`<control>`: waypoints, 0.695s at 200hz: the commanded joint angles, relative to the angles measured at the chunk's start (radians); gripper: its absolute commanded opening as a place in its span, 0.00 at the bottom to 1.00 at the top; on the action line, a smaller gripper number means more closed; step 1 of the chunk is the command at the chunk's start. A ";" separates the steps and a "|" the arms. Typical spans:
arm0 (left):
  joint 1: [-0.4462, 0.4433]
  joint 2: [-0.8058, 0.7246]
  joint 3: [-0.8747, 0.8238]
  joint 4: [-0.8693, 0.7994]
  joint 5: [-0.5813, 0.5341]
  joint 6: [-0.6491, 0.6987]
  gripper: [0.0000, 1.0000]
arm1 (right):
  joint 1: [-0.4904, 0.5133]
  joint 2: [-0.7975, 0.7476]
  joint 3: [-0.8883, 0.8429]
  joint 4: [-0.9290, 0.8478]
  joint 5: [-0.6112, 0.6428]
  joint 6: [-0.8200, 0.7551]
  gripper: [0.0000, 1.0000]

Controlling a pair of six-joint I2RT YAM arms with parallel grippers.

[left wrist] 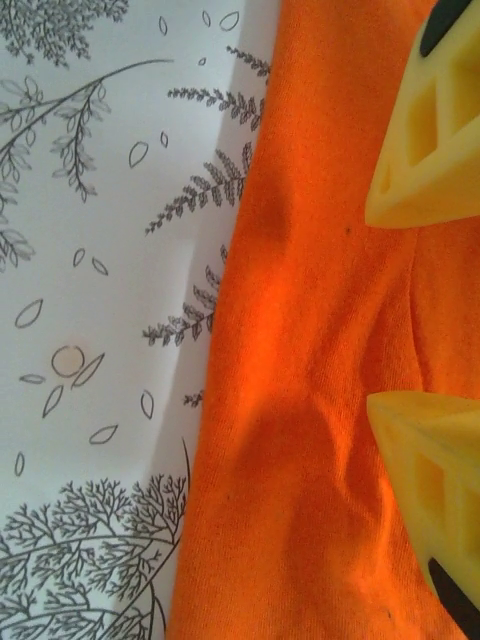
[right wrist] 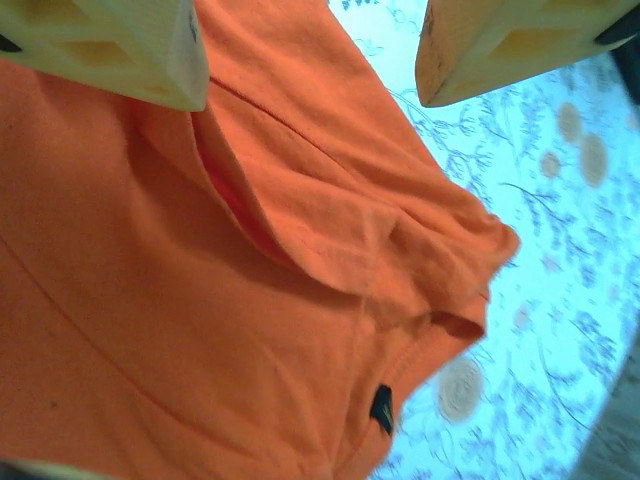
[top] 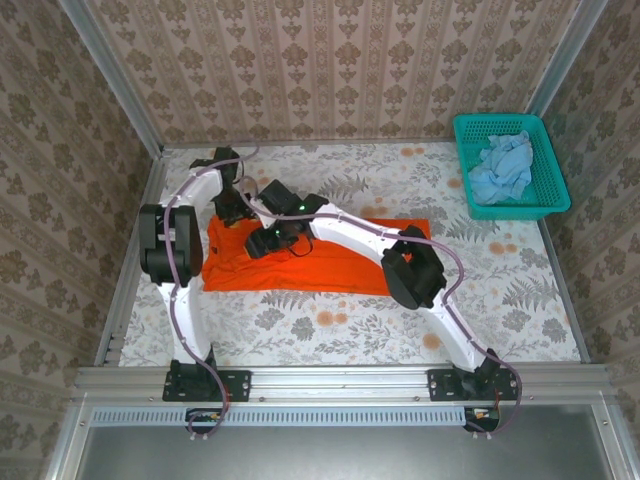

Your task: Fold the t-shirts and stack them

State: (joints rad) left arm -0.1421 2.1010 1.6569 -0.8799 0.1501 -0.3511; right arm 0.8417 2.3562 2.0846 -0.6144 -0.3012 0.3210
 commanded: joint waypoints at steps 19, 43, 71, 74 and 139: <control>0.008 0.049 -0.016 -0.026 0.012 0.001 0.47 | 0.018 0.051 0.059 -0.119 0.174 -0.104 0.59; 0.009 0.057 -0.021 -0.024 0.015 0.000 0.47 | 0.024 0.071 0.081 -0.135 0.227 -0.123 0.59; 0.012 0.061 -0.026 -0.022 0.019 0.002 0.46 | 0.031 0.106 0.122 -0.158 0.280 -0.143 0.56; 0.012 0.061 -0.027 -0.022 0.019 0.002 0.47 | 0.032 0.108 0.124 -0.157 0.282 -0.145 0.56; 0.013 0.076 -0.025 -0.019 0.016 0.000 0.46 | 0.037 0.086 0.075 -0.128 0.226 -0.191 0.25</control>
State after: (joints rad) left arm -0.1356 2.1475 1.6466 -0.8818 0.1604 -0.3511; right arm 0.8696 2.4565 2.1822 -0.7387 -0.0593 0.1654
